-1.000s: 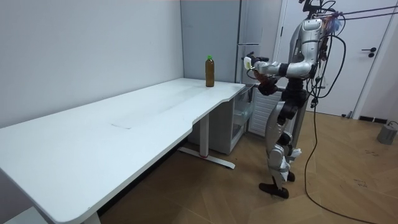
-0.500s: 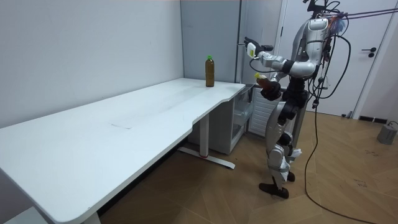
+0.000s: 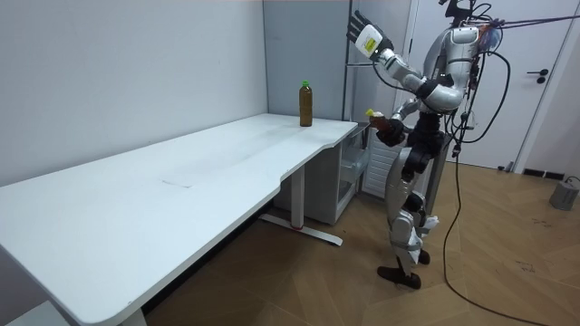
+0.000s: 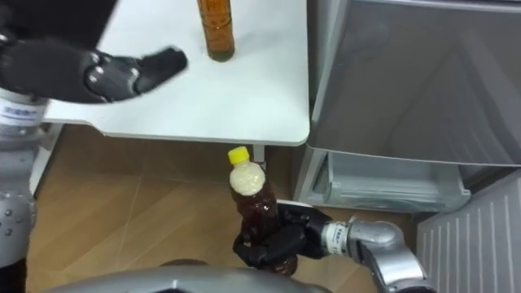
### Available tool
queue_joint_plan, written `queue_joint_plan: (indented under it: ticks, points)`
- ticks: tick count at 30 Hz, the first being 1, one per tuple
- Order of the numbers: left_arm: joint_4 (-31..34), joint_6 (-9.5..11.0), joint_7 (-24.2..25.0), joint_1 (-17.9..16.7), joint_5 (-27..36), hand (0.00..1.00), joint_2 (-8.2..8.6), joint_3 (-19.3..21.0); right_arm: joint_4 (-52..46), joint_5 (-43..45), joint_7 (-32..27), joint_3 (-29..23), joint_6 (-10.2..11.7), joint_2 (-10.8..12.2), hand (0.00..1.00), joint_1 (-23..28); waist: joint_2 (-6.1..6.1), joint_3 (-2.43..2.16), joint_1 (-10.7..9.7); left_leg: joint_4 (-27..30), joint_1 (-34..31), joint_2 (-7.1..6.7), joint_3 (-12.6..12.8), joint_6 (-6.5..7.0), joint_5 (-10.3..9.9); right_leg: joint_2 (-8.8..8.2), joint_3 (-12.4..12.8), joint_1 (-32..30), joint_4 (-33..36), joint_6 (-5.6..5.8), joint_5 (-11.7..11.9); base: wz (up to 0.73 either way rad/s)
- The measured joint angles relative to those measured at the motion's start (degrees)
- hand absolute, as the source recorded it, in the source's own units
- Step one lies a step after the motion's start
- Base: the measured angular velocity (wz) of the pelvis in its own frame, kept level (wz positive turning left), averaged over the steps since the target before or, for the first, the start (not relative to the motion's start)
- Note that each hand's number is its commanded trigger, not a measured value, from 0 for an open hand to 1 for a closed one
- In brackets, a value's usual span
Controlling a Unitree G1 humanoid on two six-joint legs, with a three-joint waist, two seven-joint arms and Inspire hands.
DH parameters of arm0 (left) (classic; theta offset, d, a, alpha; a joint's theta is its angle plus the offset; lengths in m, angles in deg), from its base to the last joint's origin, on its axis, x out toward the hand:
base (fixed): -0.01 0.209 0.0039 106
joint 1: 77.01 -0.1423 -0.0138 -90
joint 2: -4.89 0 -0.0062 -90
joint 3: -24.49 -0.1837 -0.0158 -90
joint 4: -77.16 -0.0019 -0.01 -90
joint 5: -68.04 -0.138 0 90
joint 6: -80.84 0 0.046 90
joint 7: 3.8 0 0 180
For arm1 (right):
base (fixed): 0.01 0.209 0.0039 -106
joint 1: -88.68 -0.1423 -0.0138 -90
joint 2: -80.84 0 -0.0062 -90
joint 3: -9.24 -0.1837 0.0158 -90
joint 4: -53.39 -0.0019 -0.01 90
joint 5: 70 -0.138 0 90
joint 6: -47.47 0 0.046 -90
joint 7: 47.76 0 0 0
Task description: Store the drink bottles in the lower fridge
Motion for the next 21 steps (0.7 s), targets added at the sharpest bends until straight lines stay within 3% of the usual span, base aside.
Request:
queue_joint_plan:
  ticks: [5,8,12,16,17,21]
  points:
    - [1.0,3.3,-10.6,0.0,-2.0,0.00,0.42,5.7,0.1,0.3,-0.7,-0.6,0.4,-0.1,1.00,1.1,1.05,-0.37,1.3,-0.8,1.2,-0.05,-0.3,-0.07,0.1,0.01,-0.4,1.0,0.0,0.01,0.0,-0.02]
    - [1.0,5.3,-16.4,-0.2,-5.5,0.00,0.78,9.2,0.4,1.3,-0.7,-1.2,1.5,0.3,1.00,2.1,0.90,-0.43,2.3,-1.2,1.5,-0.05,-0.4,-0.18,0.2,-0.01,-1.0,1.2,-0.1,0.14,-0.1,0.02]
    - [-1.3,6.2,-23.9,-0.3,-7.7,0.00,0.76,13.5,-0.2,1.7,-1.1,-2.1,1.4,0.4,1.00,3.9,0.39,-0.44,3.4,-1.1,1.6,-0.17,-1.0,-0.26,0.2,0.12,-1.5,1.7,-1.0,0.10,-0.1,0.05]
    - [-9.7,6.2,-31.1,-3.3,-9.3,0.00,0.94,14.6,-0.4,1.7,-1.2,-3.2,1.1,0.2,1.00,4.6,0.44,-0.46,4.8,-1.7,2.5,-0.17,-0.9,-0.37,0.3,0.15,-1.3,2.1,-1.0,0.11,-0.1,-0.04]
    - [-13.3,5.7,-32.7,-4.7,-9.4,0.00,0.96,14.6,-0.4,1.7,-1.3,-3.2,0.4,0.4,1.00,4.6,0.42,-0.72,5.1,-1.9,2.6,-0.15,-0.8,-0.40,0.3,0.19,-1.2,2.0,-1.0,0.11,-0.1,-0.08]
    - [-23.8,3.4,-38.3,-7.7,-9.3,0.00,1.25,14.1,-0.4,1.7,-2.2,-3.2,-0.7,1.6,1.00,4.6,-0.08,-0.64,5.5,-2.1,2.6,-0.05,-0.9,-0.50,0.4,0.37,-1.2,2.0,-1.5,0.08,-0.1,-0.01]
